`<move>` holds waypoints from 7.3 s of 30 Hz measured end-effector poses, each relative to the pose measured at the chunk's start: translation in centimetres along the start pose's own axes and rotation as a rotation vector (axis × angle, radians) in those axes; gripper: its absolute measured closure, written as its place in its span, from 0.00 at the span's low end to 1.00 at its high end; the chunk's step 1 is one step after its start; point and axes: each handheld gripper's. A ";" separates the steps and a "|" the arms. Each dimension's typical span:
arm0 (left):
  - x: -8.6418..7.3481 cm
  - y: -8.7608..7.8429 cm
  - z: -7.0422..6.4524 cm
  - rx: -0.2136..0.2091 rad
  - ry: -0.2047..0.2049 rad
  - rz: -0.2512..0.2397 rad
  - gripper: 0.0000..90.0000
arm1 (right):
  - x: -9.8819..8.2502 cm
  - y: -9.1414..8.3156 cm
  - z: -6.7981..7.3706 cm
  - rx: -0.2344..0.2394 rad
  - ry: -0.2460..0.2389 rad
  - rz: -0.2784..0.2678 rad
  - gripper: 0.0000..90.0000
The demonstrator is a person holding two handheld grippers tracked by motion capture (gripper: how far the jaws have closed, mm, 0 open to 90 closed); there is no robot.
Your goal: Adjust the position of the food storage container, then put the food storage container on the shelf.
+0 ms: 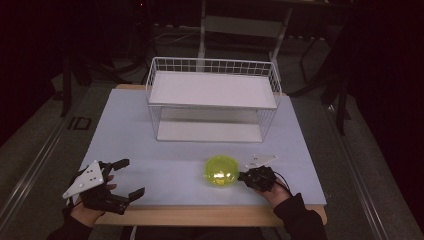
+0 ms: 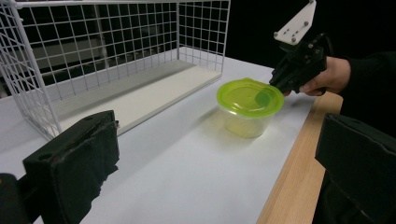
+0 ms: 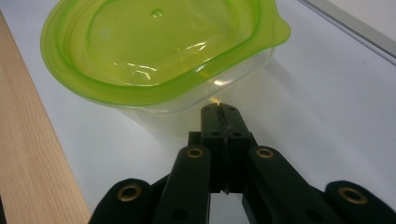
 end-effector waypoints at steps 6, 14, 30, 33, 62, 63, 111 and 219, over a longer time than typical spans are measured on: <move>0.0 0.0 0.0 -0.003 -0.001 -0.001 0.00 | 0.8 1.4 0.7 0.022 -0.010 0.001 1.00; 0.0 0.1 -0.1 -0.014 0.001 0.000 0.00 | 1.4 3.0 1.3 0.040 -0.025 0.010 1.00; 0.0 0.1 -0.2 -0.018 -0.001 -0.013 0.00 | 1.6 0.3 0.6 -0.046 -0.065 -0.010 0.94; 0.1 0.1 -0.2 -0.019 0.003 -0.015 0.00 | 1.8 -0.6 0.8 -0.070 -0.090 -0.025 0.92; 1.8 6.3 -2.0 -0.176 -0.094 0.140 0.00 | 5.6 -5.6 4.2 -0.103 -0.056 -0.214 0.53; 2.0 6.8 -2.0 -0.172 -0.102 0.144 0.00 | 5.9 -5.6 4.3 -0.107 -0.055 -0.217 0.53; -5.2 15.7 0.3 0.011 -0.738 0.416 0.80 | 4.4 1.5 0.8 -0.007 0.697 0.026 0.85; 13.6 25.2 8.2 0.293 -0.524 0.126 0.62 | 24.7 -0.7 -9.2 -0.192 0.710 -0.249 0.54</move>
Point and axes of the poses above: each handheld gripper's, and its own axes: y roughly forward along the jaws, x roughly out of its top, z roughly to its left, and after that the axes turned 14 degrees about -z, right-handed
